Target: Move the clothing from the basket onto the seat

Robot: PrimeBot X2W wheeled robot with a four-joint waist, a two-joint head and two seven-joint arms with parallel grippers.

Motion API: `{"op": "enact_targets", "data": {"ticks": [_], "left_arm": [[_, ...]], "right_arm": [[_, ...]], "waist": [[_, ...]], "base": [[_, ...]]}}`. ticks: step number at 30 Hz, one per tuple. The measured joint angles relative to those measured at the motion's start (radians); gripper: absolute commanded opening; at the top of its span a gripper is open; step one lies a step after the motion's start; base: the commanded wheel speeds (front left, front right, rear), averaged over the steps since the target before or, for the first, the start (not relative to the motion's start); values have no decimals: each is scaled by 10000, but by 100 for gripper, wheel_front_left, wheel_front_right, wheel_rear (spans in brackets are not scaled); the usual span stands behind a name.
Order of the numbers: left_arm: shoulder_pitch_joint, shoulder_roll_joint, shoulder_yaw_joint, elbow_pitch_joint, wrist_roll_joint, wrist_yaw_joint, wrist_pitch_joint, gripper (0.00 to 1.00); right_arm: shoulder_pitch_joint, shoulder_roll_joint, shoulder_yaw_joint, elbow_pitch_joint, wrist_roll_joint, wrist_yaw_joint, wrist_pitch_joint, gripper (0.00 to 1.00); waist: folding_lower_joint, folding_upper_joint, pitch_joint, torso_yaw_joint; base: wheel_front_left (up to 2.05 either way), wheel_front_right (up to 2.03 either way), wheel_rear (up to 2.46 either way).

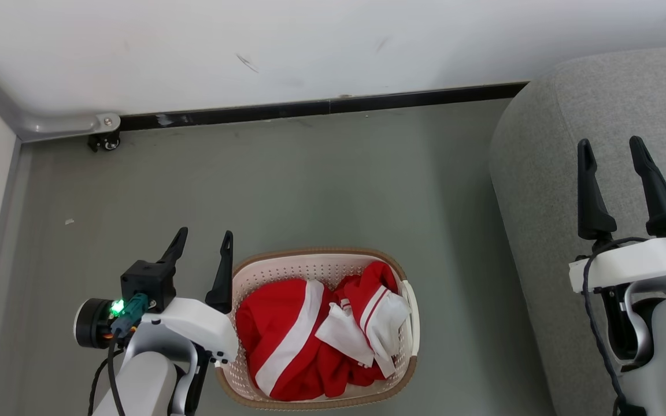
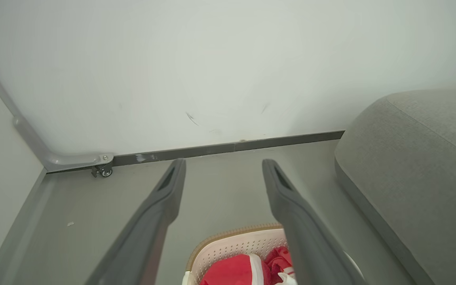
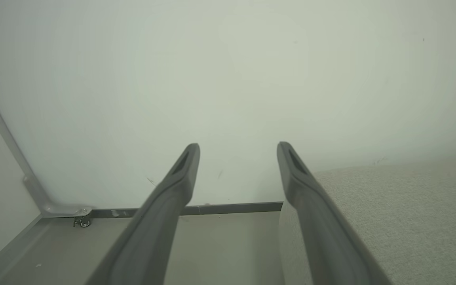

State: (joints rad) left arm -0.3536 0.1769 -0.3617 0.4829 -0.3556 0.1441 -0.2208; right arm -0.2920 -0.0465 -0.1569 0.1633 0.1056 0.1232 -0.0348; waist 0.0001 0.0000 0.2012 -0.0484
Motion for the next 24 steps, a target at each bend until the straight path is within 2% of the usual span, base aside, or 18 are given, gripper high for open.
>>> {"op": "enact_targets", "data": {"ticks": [24], "left_arm": [[-848,-284,-222,886,198,-128,-54,100]], "right_arm": [[-412,0,0,-805,-2,2,-2,100]], "waist": [[0,0,1022,-265]], "base": [[0,0,0]]}}
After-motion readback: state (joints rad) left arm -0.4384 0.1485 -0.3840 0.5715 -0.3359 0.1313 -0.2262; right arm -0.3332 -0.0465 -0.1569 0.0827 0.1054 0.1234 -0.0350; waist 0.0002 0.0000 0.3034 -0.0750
